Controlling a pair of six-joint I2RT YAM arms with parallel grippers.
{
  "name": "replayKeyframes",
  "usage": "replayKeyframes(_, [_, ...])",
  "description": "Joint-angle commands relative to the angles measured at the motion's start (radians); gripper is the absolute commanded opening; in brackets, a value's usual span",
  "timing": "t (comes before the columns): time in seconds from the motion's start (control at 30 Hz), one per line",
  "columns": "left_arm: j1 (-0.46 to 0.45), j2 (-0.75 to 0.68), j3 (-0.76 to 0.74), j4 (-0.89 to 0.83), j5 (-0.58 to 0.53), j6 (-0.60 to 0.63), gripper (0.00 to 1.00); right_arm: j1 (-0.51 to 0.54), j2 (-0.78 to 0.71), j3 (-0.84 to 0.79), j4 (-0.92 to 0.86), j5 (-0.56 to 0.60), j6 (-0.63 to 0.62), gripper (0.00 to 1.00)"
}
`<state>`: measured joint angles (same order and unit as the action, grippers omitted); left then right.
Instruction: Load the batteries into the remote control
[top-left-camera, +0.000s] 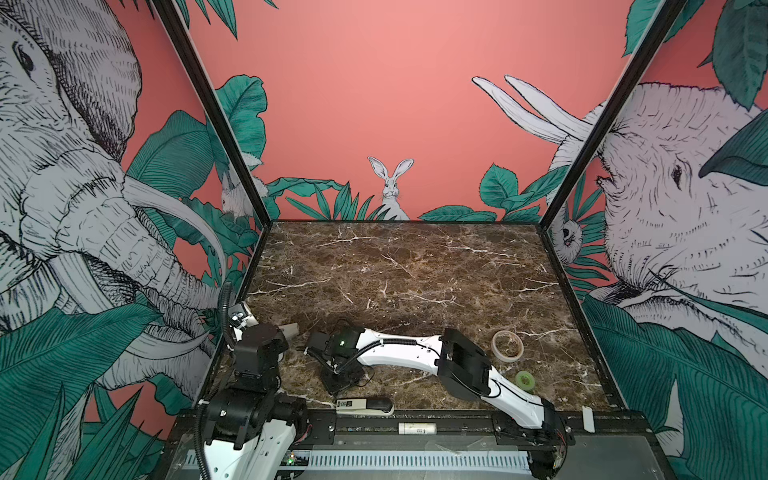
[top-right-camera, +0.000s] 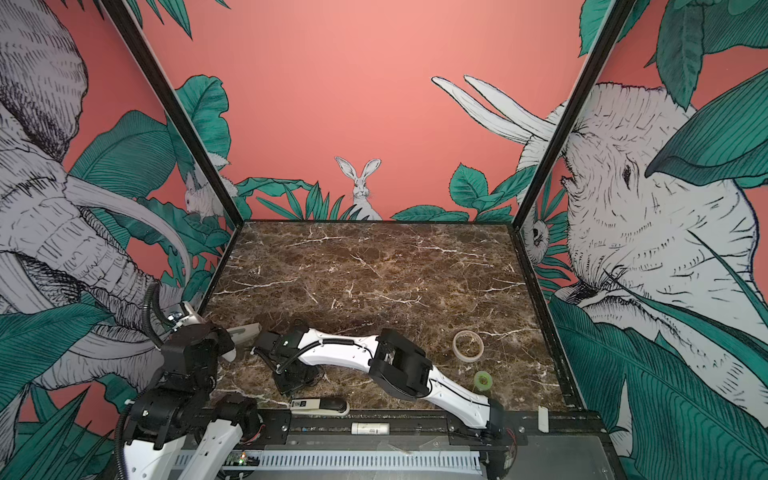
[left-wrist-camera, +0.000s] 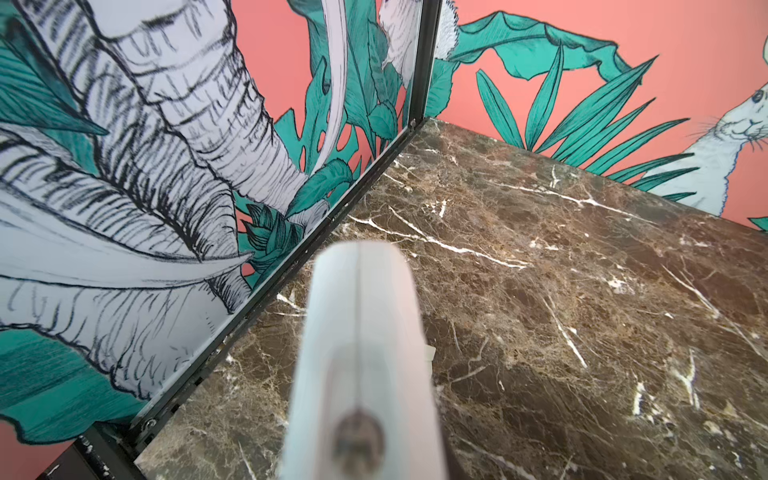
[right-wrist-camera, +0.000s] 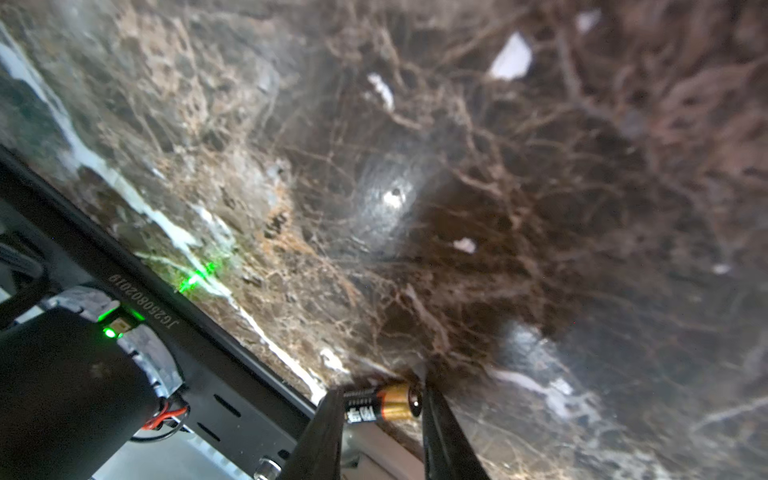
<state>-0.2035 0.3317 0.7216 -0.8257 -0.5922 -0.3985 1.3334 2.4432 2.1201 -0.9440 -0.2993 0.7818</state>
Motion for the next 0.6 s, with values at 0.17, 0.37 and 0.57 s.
replayKeyframes(0.17, [-0.016, -0.011, 0.029, -0.019, -0.038, 0.006, 0.00, 0.025, 0.060, 0.063, -0.060, 0.039, -0.008, 0.30])
replayKeyframes(0.37, [-0.020, -0.010, 0.029, -0.018, -0.039, 0.006, 0.00, 0.027, 0.026, 0.034, -0.069, 0.087, 0.003, 0.44])
replayKeyframes(0.57, [-0.023, -0.013, 0.027, -0.017, -0.041, 0.007, 0.00, 0.027, 0.020, -0.007, -0.061, 0.076, 0.017, 0.42])
